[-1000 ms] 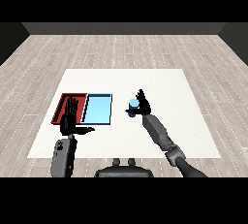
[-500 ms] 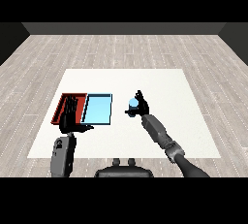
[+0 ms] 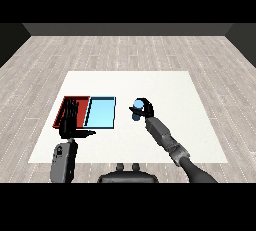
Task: Pick the blue can and put it in the blue box
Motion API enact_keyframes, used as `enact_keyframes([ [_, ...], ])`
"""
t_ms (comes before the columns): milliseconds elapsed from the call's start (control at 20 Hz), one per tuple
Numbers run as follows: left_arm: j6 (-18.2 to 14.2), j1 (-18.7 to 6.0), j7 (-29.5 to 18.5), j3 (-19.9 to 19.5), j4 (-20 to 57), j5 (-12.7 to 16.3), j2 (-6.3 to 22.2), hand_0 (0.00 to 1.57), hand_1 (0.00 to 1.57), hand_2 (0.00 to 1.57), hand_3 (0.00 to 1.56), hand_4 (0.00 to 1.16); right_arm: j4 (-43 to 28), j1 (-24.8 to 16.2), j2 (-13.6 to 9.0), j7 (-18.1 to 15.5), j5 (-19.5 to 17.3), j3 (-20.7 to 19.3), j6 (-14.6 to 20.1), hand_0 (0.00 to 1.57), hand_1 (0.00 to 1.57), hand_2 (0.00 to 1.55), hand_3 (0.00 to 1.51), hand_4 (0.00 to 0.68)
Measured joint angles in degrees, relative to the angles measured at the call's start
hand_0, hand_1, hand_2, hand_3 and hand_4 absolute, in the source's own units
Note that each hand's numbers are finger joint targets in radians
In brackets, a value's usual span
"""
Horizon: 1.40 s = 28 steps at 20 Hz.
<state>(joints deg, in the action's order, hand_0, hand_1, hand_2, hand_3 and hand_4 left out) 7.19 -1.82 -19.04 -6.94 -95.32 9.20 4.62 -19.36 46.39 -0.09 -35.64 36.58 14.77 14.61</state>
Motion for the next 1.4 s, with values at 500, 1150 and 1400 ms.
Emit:
enact_keyframes([
  [500, -0.6, -0.2, -0.2, 2.2, 0.9, -3.0, -0.5, 0.0, 0.0, 0.0, 0.0, 0.0, -3.1, 1.7, -0.6, 2.8, -1.9, 1.9, 6.3, 1.43, 1.43, 1.45, 1.4, 0.624],
  [1150, -3.0, -3.3, 5.1, 11.2, 4.6, -7.6, -4.0, 0.0, 0.0, 0.0, 0.0, 0.0, -22.7, 0.1, -7.0, 12.1, -11.0, 6.3, 12.0, 1.42, 1.42, 1.44, 1.41, 0.622],
  [1400, -4.2, -3.6, 5.1, 13.7, 6.3, -7.9, -4.4, 0.0, 0.0, 0.0, 0.0, 0.0, -40.9, -9.6, -11.4, 19.2, -14.9, 10.1, 15.6, 1.42, 1.42, 1.44, 1.4, 0.616],
])
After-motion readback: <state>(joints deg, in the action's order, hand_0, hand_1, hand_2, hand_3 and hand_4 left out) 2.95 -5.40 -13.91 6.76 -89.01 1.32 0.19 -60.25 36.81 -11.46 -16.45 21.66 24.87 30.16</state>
